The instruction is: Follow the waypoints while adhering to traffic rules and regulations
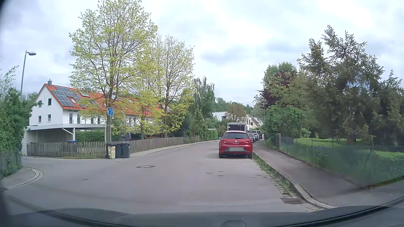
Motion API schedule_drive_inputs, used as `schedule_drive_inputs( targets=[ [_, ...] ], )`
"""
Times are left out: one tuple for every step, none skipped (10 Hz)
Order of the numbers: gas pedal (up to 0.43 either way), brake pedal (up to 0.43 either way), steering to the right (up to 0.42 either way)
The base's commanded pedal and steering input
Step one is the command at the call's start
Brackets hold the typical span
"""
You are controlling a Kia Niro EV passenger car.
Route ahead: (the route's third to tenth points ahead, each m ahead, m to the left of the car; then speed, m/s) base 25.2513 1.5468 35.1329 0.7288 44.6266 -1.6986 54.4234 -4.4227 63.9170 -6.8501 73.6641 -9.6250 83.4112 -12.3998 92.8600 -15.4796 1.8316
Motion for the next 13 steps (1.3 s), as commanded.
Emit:
schedule_drive_inputs(
  targets=[
    [0.000,0.000,-0.155],
    [0.000,0.000,-0.151],
    [0.000,0.000,-0.147],
    [0.000,0.000,-0.145],
    [0.008,0.000,-0.145],
    [0.039,0.000,-0.145],
    [0.130,0.000,-0.144],
    [0.157,0.000,-0.141],
    [0.138,0.000,-0.137],
    [0.118,0.000,-0.134],
    [0.098,0.000,-0.130],
    [0.098,0.000,-0.127],
    [0.098,0.000,-0.121]
  ],
)
